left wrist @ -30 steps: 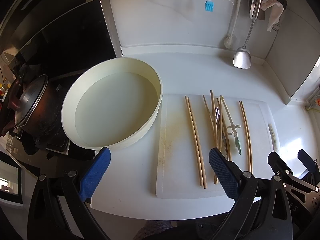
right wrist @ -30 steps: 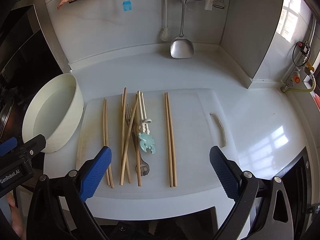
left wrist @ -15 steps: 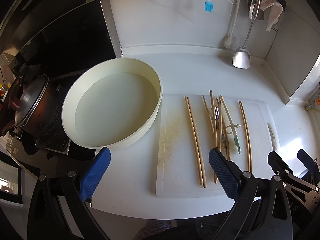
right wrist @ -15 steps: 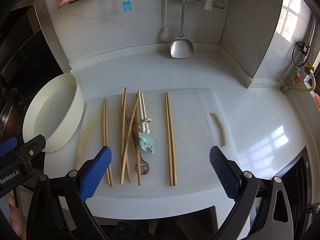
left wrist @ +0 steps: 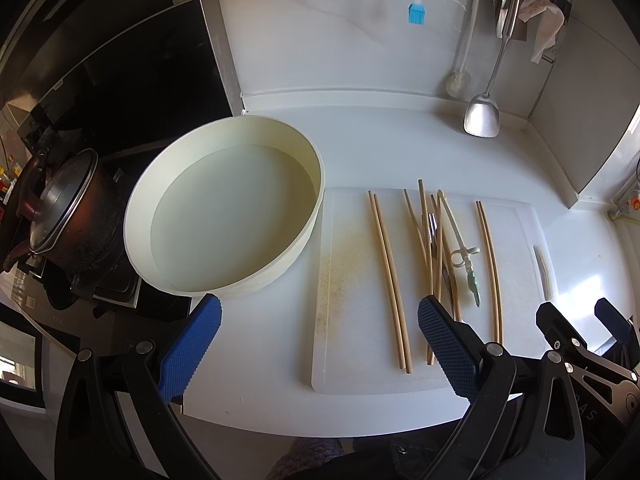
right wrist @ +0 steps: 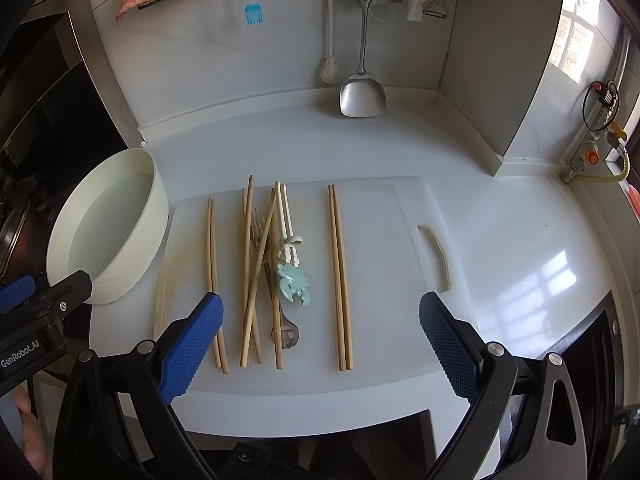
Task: Organize utensils
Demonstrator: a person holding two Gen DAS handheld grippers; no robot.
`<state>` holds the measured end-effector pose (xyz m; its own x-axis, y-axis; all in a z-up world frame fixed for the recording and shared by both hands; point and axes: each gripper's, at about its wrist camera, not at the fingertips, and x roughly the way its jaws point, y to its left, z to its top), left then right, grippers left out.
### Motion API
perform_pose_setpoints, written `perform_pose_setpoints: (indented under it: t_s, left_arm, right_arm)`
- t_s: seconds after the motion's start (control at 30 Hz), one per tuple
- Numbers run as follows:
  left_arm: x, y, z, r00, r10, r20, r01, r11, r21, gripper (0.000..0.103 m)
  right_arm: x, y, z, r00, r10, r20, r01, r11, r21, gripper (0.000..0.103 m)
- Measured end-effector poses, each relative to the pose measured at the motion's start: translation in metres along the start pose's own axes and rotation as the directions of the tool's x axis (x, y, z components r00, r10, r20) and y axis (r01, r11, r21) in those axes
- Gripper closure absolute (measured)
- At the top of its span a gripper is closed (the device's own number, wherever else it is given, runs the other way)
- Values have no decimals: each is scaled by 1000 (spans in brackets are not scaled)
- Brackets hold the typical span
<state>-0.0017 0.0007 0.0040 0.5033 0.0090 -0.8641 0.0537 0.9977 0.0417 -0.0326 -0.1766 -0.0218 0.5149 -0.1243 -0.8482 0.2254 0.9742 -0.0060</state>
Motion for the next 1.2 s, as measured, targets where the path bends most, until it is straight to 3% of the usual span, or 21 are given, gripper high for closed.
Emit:
perform_pose_setpoints:
  t_s: [0.7,0.9,1.0,1.2]
  left_arm:
    - [0,0,0,1000,-4,-5,4,1000,-2,6]
    - [2,2,-1,1000,-20,9,20,1000,16,6]
    - [6,6,-3,999,-47,13,46,999,24,6]
    - [29,3,-14,996,-90,5,89,994,61,6]
  right_arm:
    - [1,5,1,1000,5,-1,-5,1000,1,9]
    - [-2,3,-5,996,75,50,-77,997,31,9]
    - [-4,5,-11,995,61,80,-63,998,22,9]
    - [19,3,-29,998,37,51,-39,999,32,9]
